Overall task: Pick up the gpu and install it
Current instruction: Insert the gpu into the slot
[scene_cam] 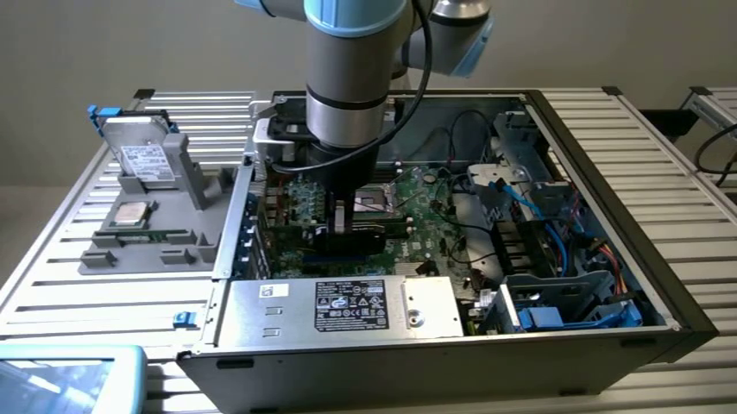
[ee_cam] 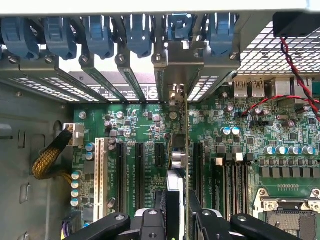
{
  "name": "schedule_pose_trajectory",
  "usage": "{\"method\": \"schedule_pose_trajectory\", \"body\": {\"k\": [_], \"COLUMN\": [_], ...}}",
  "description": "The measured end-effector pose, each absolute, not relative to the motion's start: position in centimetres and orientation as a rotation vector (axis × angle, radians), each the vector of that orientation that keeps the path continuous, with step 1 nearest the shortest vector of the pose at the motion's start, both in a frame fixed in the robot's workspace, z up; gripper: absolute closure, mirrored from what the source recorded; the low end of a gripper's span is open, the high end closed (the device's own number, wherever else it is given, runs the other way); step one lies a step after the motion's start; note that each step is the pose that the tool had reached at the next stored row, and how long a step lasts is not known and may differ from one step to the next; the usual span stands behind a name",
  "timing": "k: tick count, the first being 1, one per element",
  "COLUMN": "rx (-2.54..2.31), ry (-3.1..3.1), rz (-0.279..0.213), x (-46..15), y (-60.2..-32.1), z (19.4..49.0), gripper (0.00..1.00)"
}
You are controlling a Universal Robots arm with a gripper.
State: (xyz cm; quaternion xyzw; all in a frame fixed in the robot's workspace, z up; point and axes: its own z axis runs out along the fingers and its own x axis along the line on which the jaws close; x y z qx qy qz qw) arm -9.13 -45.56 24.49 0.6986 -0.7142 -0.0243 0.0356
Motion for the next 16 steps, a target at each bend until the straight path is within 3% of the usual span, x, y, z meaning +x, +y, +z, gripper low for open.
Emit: {"method": "schedule_pose_trajectory", "body": {"k": [16], "rx": [2.147], "ry": [-2.194], "rz": [-0.073], "x": [-9.14], "y": [-45.54], "z": [24.40], "gripper": [0.72]}}
